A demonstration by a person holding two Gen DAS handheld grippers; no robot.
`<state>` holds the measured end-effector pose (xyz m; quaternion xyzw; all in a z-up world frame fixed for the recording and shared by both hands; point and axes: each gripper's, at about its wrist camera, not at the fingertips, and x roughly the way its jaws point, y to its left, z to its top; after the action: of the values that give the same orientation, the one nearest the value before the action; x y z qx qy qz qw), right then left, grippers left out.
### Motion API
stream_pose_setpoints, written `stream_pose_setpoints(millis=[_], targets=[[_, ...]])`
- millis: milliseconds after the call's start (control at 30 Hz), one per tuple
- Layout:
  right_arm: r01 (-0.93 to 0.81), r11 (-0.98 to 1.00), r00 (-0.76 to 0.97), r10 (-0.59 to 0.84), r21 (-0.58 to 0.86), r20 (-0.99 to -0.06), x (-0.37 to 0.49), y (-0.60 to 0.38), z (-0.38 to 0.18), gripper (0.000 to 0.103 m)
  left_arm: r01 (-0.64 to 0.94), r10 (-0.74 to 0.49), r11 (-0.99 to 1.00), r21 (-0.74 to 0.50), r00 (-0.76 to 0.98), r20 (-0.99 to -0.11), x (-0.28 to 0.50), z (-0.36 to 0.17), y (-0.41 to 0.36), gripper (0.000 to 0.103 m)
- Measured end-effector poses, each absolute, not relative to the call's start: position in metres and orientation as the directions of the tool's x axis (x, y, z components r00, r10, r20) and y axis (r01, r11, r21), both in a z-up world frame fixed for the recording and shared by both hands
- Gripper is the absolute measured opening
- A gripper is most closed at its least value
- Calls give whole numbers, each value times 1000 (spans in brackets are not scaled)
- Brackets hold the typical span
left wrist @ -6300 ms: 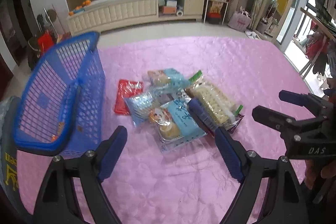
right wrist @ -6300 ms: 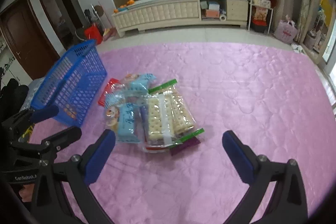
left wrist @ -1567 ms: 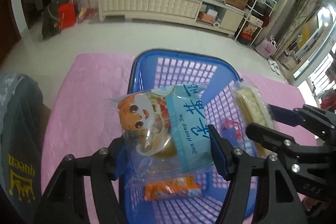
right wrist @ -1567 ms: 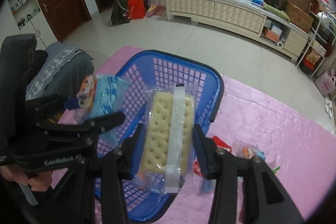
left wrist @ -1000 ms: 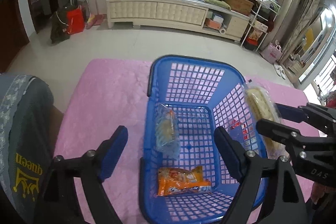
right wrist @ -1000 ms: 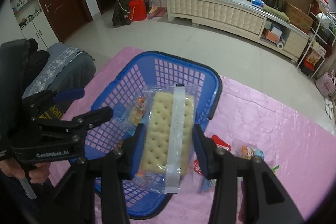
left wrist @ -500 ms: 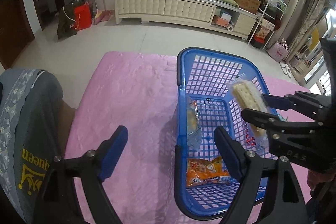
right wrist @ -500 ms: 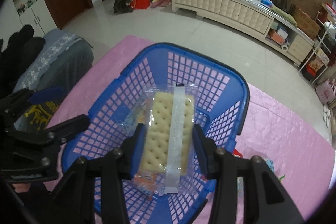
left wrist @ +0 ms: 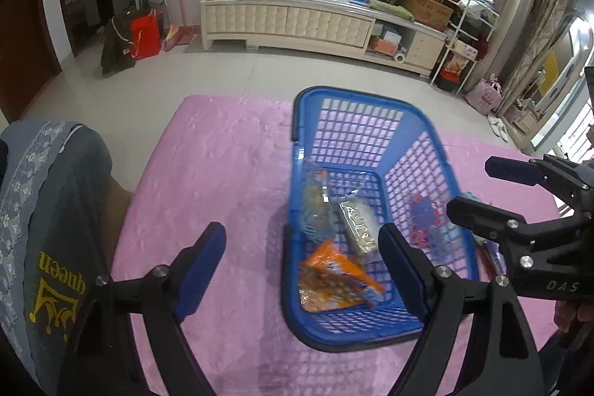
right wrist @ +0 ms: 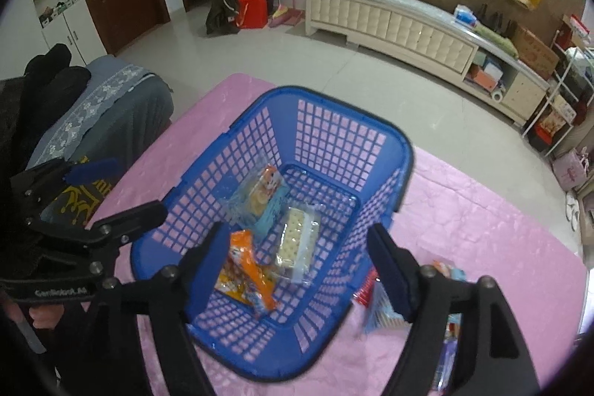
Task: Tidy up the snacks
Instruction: 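Move both grippers back to the snack pile, right gripper over another cracker pack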
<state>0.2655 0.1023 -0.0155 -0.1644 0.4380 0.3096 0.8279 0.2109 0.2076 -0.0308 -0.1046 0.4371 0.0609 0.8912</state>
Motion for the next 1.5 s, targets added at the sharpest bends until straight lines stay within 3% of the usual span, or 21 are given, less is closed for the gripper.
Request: stream_pose_setpoints(millis=[667, 800, 967, 1500], targets=[[-551, 826, 460, 420, 120, -782, 248, -19, 19, 82, -65, -30, 993, -94, 647, -762, 199, 8, 102, 82], [-512, 848, 474, 411, 136, -779, 247, -46, 18, 86, -22, -44, 997, -76, 637, -770, 204, 5, 75, 82], [-482, 869, 487, 373, 112, -790, 248, -77, 11, 99, 25, -73, 997, -73, 618, -782, 215, 0, 44, 82], [-396, 917, 473, 252, 52, -844, 257, -157, -36, 102, 106, -120, 991, -77, 507, -854, 246, -50, -33, 82]])
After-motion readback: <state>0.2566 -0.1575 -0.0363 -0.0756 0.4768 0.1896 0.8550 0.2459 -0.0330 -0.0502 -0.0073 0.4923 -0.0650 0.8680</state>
